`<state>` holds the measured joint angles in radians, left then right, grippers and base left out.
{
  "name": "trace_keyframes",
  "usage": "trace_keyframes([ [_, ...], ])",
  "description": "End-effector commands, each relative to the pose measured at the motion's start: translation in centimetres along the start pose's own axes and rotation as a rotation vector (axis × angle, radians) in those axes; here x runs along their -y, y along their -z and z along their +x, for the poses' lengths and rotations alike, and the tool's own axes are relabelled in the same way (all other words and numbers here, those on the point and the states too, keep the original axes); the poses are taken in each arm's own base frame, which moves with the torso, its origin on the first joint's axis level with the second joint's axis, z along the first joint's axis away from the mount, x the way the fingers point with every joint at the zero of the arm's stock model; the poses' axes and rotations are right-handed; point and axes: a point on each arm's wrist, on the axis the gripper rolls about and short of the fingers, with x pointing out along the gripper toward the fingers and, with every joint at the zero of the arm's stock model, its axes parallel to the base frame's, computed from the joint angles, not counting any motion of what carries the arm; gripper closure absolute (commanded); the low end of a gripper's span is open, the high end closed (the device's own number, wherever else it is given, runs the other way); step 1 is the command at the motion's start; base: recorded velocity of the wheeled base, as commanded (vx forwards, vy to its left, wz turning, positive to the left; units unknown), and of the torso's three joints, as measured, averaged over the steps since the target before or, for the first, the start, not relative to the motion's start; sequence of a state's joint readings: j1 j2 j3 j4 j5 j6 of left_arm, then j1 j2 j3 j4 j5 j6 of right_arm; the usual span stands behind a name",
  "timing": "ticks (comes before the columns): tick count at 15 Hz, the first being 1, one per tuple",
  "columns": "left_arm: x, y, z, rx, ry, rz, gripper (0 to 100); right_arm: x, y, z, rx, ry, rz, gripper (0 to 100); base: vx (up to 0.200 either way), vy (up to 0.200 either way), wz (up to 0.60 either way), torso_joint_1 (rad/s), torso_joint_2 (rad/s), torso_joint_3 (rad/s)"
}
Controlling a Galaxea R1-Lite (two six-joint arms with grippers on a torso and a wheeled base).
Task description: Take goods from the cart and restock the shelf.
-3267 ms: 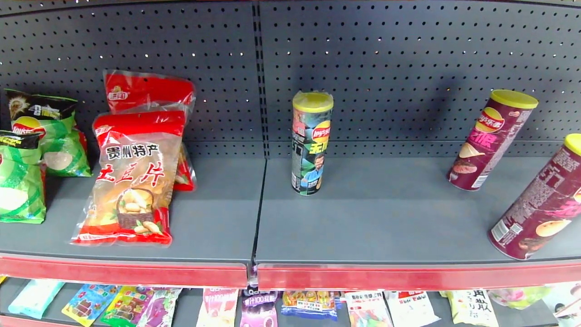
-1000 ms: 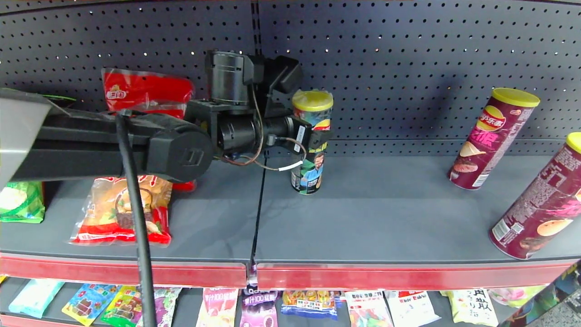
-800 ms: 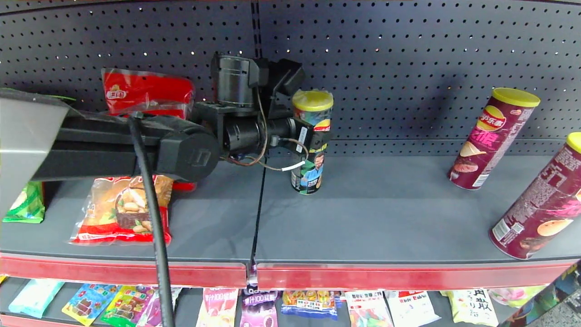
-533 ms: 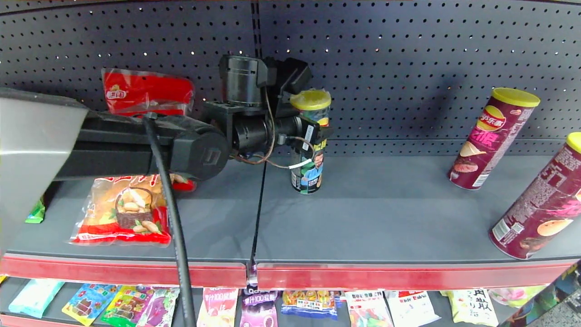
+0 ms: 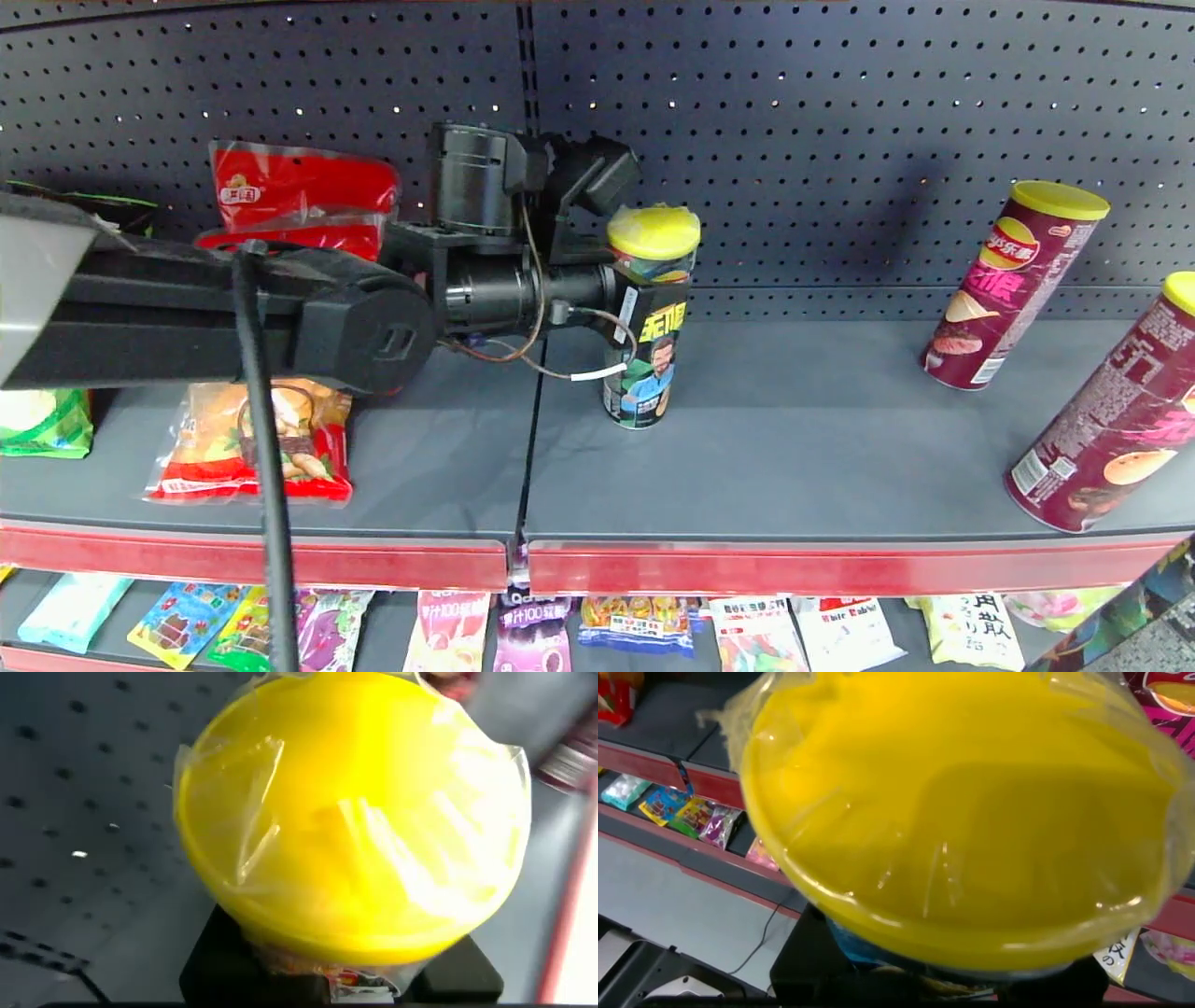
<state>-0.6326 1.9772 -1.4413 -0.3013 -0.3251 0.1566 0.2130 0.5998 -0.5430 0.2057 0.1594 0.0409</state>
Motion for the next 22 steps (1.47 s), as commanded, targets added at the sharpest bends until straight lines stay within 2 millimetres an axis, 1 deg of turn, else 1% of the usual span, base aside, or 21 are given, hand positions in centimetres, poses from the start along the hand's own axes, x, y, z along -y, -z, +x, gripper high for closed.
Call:
trace_keyframes([
  [1,-0.2,-1.3,-3.6,0.043,0.057,0.041,100,0.0,0.0,0.0,0.0,0.0,0.0,100,0.0,0.0,0.0,0.0,0.0,0.0],
  [2,-0.8,-1.1,-4.5,0.053,0.103,0.098,100,0.0,0.0,0.0,-0.001,-0.002,-0.001,100,0.0,0.0,0.0,0.0,0.0,0.0],
  [3,-1.0,-1.2,-4.7,0.067,0.141,0.124,100,0.0,0.0,0.1,-0.001,-0.002,-0.001,100,0.0,0.0,0.0,0.0,0.0,0.0],
  [4,-1.0,-1.2,-4.7,0.074,0.172,0.127,100,0.0,0.0,0.1,-0.002,-0.006,-0.001,100,0.0,0.0,0.0,0.0,0.0,0.0],
  [6,-1.3,-0.5,-4.7,0.074,0.246,0.117,100,0.0,-0.1,0.1,0.0,-0.002,-0.001,100,0.0,0.0,0.0,0.0,0.0,0.0],
  [9,-1.7,-0.2,-4.9,0.082,0.294,0.114,100,0.0,-0.1,0.1,-0.001,0.0,-0.003,100,0.0,0.0,0.0,0.0,0.0,0.0],
  [11,-2.0,0.1,-5.0,0.101,0.392,0.118,100,0.0,0.0,0.1,-0.009,0.002,-0.002,100,0.0,0.0,0.0,0.0,0.0,0.0],
  [15,-1.5,0.4,-5.0,0.1,0.484,0.108,100,0.1,-0.3,0.4,-0.016,0.005,-0.005,100,0.0,0.0,0.0,0.0,0.0,0.0],
  [18,-1.5,1.2,-4.9,0.076,0.494,0.174,100,0.1,-0.3,0.5,-0.016,0.016,-0.006,100,0.0,0.0,0.0,0.0,0.0,0.0],
  [20,-1.2,1.7,-5.3,0.038,0.521,0.205,100,0.1,-0.3,0.5,-0.017,0.016,-0.006,100,0.0,0.0,0.0,0.0,0.0,0.0],
  [22,-0.8,1.7,-6.0,0.016,0.556,0.193,100,0.1,-0.3,0.5,-0.02,0.016,-0.004,100,0.0,0.0,0.0,0.0,0.0,0.0],
])
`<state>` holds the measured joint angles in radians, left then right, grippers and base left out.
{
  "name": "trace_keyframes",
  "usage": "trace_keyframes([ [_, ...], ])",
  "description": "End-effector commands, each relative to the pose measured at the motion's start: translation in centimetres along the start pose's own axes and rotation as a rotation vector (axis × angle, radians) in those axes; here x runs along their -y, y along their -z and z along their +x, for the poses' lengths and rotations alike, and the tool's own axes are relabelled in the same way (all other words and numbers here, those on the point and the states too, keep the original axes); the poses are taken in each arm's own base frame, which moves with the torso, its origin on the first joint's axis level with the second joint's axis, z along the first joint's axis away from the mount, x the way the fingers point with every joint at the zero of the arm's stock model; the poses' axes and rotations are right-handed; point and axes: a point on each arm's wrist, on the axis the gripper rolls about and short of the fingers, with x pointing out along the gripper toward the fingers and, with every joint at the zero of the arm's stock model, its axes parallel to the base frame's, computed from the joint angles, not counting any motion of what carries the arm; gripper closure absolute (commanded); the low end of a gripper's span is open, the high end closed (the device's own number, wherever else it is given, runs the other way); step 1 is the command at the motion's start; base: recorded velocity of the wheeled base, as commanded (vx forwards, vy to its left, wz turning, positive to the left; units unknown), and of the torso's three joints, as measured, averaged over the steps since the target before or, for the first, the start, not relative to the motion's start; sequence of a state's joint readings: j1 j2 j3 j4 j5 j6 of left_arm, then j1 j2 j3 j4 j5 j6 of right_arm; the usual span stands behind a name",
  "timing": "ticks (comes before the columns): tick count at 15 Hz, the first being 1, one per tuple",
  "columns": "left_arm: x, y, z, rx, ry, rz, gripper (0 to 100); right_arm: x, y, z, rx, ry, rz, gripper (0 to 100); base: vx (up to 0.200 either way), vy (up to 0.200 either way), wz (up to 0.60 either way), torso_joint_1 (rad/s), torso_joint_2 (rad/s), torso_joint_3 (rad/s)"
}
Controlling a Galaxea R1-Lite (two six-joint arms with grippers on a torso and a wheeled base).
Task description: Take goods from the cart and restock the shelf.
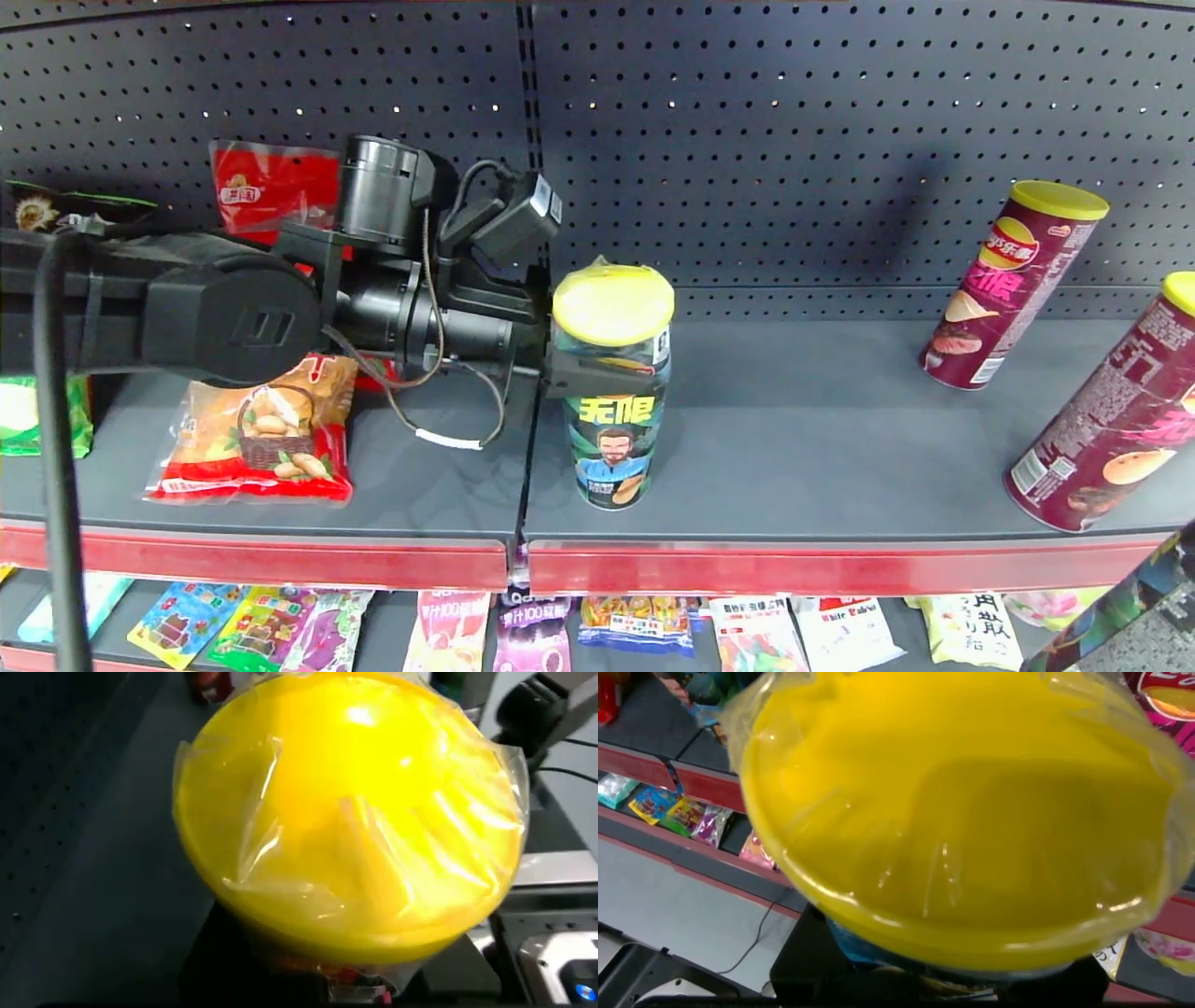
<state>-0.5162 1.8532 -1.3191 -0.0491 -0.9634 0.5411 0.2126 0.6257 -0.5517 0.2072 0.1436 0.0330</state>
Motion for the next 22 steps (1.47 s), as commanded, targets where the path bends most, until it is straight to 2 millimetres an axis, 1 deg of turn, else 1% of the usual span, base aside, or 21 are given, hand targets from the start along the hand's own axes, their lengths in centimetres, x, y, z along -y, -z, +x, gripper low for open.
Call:
trace_keyframes([
  [1,0.31,-0.37,-0.34,0.001,0.004,-0.001,100,0.01,0.09,0.05,-0.002,0.0,0.001,100,0.0,0.0,0.0,0.0,0.0,0.0],
  [9,0.59,-0.04,-0.18,0.021,0.059,-0.035,100,0.01,0.16,-0.06,0.001,0.006,-0.001,100,0.0,0.0,0.0,0.0,0.0,0.0],
  [14,0.78,0.22,-0.2,0.016,0.068,-0.073,100,0.01,0.11,-0.02,-0.001,0.005,-0.002,100,0.0,0.0,0.0,0.0,0.0,0.0],
  [19,0.65,0.45,-0.1,0.014,0.063,-0.072,100,0.02,0.1,0.05,-0.004,0.005,-0.008,100,0.0,0.0,0.0,0.0,0.0,0.0],
  [20,0.63,0.44,-0.1,0.013,0.06,-0.072,0,0.02,0.1,0.05,-0.004,0.005,-0.008,100,0.0,0.0,0.0,0.0,0.0,0.0],
  [22,0.72,0.26,-0.22,0.013,0.055,-0.067,0,0.02,0.1,0.05,-0.004,0.005,-0.008,100,0.0,0.0,0.0,0.0,0.0,0.0],
])
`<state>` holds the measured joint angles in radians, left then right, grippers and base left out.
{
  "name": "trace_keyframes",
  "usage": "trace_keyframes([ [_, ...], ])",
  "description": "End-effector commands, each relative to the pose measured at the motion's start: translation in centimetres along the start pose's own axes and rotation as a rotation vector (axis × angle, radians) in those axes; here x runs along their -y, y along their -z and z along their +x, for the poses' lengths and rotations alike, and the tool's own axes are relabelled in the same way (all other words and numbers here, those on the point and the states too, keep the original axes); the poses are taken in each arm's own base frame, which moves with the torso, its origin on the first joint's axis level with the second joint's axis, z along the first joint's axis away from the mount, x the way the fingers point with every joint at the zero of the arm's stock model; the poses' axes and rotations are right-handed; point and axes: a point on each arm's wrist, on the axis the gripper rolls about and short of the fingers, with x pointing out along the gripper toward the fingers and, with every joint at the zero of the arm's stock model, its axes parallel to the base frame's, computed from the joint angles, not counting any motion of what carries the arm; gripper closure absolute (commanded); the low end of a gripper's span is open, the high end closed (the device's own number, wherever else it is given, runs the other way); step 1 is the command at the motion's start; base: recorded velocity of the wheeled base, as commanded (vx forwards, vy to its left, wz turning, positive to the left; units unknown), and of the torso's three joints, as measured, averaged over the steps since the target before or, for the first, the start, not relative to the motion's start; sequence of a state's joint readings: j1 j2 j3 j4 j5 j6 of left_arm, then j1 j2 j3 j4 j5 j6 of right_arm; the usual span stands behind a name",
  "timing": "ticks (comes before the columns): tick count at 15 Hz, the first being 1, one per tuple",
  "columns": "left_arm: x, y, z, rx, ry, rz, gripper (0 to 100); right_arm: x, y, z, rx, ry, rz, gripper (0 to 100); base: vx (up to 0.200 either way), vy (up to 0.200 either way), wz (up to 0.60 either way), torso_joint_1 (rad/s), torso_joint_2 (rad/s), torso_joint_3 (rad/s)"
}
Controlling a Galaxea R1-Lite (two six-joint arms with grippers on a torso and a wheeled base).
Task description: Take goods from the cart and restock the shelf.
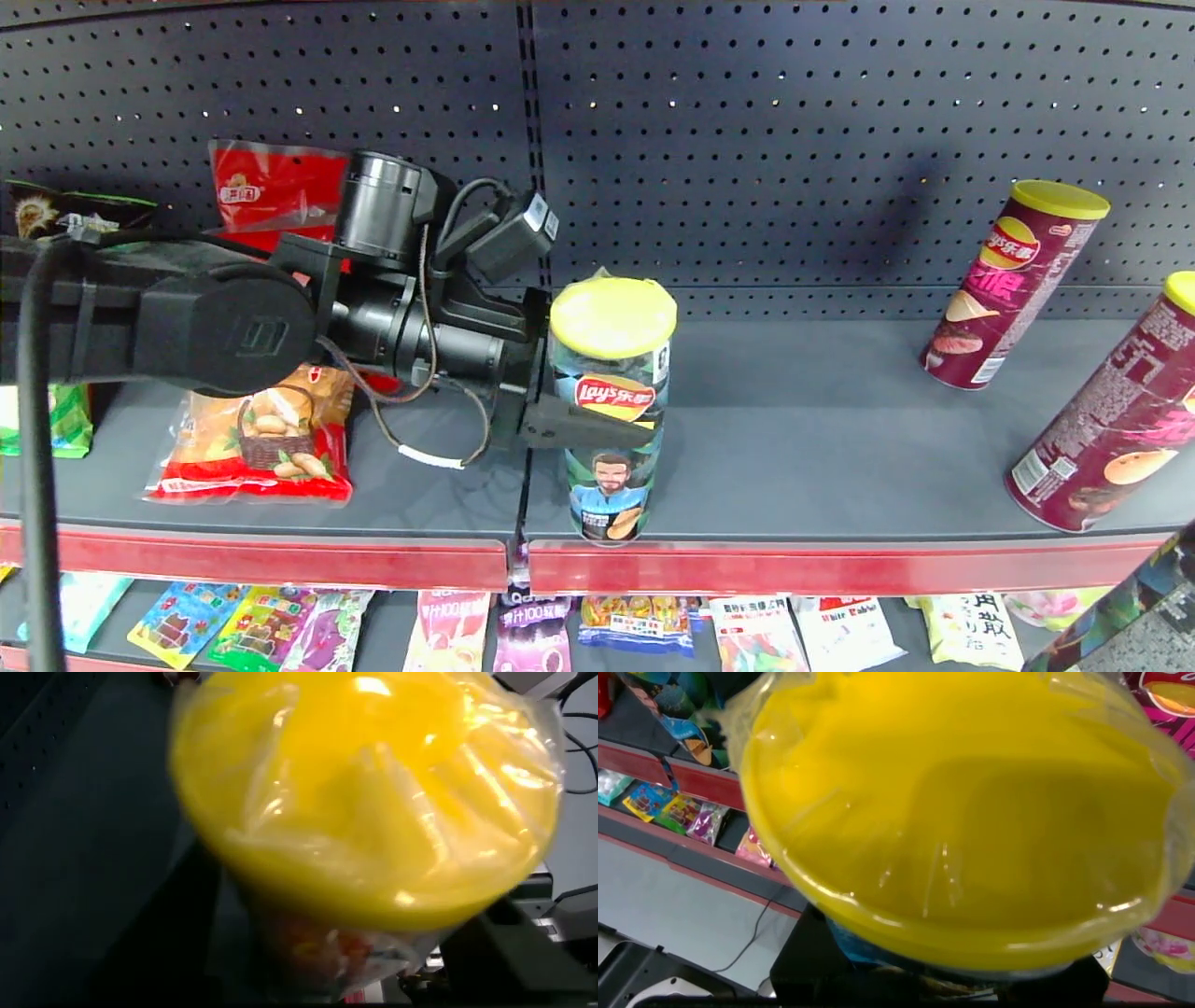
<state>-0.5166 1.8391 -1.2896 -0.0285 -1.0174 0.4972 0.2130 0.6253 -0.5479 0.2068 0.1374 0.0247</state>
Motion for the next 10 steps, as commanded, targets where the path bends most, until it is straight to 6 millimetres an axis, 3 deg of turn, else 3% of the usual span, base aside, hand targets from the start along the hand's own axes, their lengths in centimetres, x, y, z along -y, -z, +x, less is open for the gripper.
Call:
trace_keyframes([
  [1,0.1,-0.2,-0.2,0.005,-0.004,0.009,0,0.0,0.0,0.0,-0.001,-0.001,0.0,100,0.0,0.0,0.0,0.0,0.0,0.0],
  [6,0.0,0.3,-2.2,-0.002,-0.059,-0.006,0,0.0,0.1,0.0,-0.001,-0.001,0.0,100,0.0,0.0,0.0,0.0,0.0,0.0],
  [10,2.5,1.6,-6.2,-0.022,-0.141,-0.06,0,0.0,-0.4,0.4,-0.014,-0.011,-0.018,100,0.0,0.0,0.0,0.0,0.0,0.0],
])
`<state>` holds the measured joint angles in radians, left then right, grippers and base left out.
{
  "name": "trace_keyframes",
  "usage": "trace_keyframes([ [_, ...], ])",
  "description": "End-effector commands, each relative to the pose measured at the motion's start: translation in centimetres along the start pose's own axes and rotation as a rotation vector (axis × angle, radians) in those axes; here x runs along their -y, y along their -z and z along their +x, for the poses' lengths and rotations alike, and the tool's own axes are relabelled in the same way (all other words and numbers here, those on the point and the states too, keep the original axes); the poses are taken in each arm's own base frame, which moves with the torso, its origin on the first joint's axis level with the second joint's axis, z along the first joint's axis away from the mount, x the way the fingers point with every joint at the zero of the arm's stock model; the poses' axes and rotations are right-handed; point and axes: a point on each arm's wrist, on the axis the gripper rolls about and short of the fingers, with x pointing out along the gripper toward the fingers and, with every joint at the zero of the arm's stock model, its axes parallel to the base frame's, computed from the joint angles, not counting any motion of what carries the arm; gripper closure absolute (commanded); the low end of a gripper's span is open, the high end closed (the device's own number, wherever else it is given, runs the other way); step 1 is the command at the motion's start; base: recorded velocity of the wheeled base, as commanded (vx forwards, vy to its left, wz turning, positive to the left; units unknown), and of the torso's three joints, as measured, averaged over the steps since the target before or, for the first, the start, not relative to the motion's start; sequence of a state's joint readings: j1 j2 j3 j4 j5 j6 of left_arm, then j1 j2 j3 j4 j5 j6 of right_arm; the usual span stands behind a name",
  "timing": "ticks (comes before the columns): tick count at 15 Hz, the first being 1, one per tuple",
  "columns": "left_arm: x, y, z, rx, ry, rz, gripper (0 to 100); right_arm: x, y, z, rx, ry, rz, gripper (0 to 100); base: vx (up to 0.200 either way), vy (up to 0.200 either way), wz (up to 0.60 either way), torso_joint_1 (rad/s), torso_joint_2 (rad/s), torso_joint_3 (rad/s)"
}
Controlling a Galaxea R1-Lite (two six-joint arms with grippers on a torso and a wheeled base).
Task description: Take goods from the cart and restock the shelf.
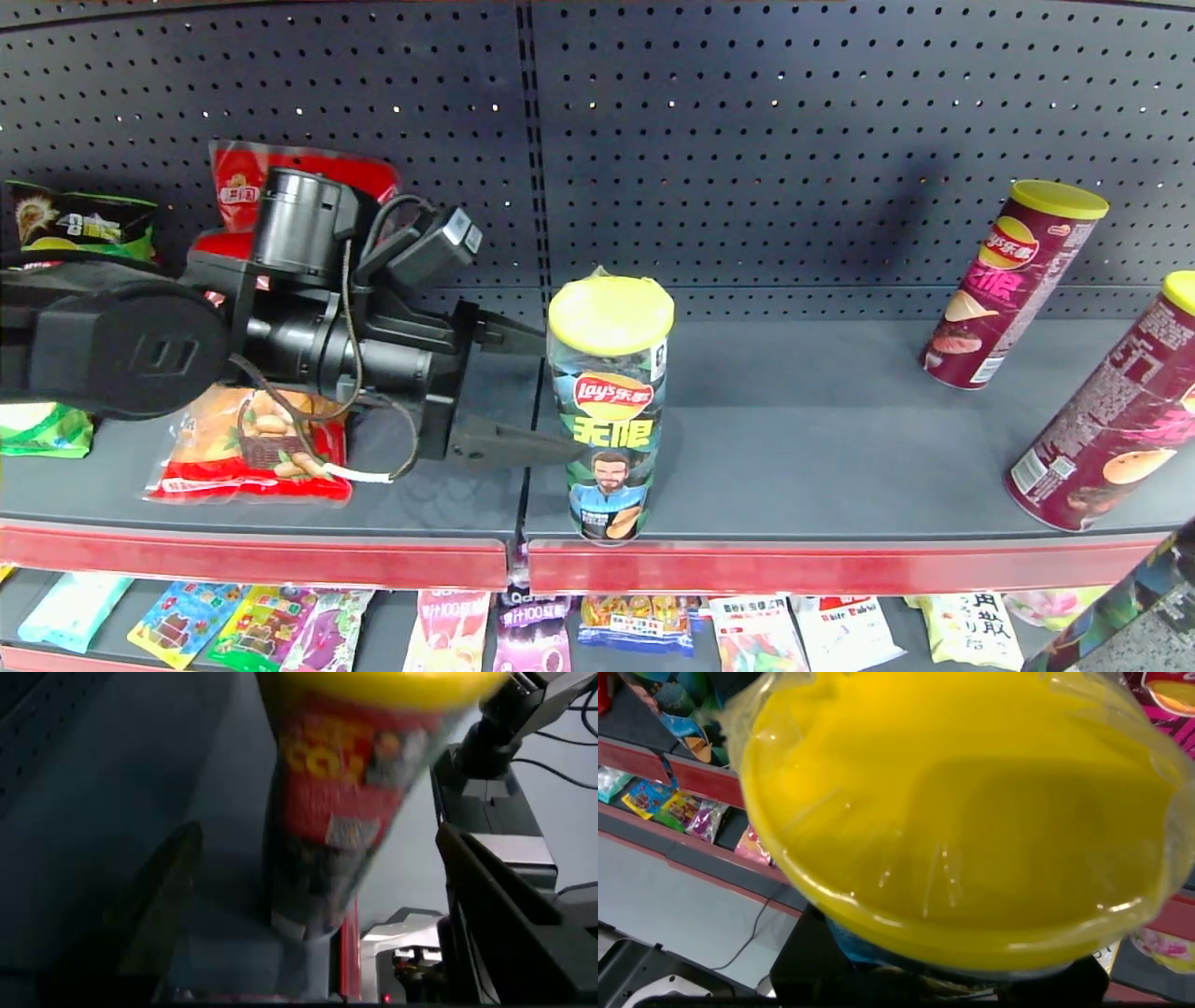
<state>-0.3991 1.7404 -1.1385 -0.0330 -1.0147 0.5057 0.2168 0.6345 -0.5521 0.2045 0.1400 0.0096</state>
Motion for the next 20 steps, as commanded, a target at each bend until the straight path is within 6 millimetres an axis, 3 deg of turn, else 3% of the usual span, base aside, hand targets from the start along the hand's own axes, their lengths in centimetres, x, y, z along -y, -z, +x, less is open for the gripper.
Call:
trace_keyframes([
  [1,1.8,0.0,-3.0,0.005,-0.065,-0.005,0,0.1,-0.9,0.8,-0.017,-0.014,-0.024,100,0.0,0.0,0.0,0.0,0.0,0.0],
  [4,4.7,0.6,-6.4,-0.006,-0.179,-0.023,0,-0.2,-3.8,3.1,-0.05,-0.116,-0.084,100,0.0,0.0,0.0,0.0,0.0,0.0],
  [6,7.7,1.0,-8.9,0.008,-0.253,-0.054,0,-0.4,-5.7,5.5,-0.047,-0.156,-0.104,100,0.0,0.0,0.0,0.0,0.0,0.0],
  [9,11.6,1.4,-11.0,0.032,-0.349,-0.098,0,-0.8,-7.3,8.0,-0.035,-0.188,-0.114,100,0.0,0.0,0.0,0.0,0.0,0.0],
  [15,14.8,1.0,-12.4,0.032,-0.663,-0.17,0,-1.6,-10.1,14.0,-0.007,-0.226,-0.133,100,0.0,0.0,0.0,0.0,0.0,0.0],
  [18,19.2,2.8,-12.5,0.03,-0.618,-0.17,0,-3.3,-11.6,18.3,0.016,-0.311,-0.153,100,0.0,0.0,0.0,0.0,0.0,0.0],
  [20,20.4,3.2,-12.4,0.004,-0.582,-0.187,0,-4.6,-11.7,21.0,0.024,-0.348,-0.164,100,0.0,0.0,0.0,0.0,0.0,0.0],
])
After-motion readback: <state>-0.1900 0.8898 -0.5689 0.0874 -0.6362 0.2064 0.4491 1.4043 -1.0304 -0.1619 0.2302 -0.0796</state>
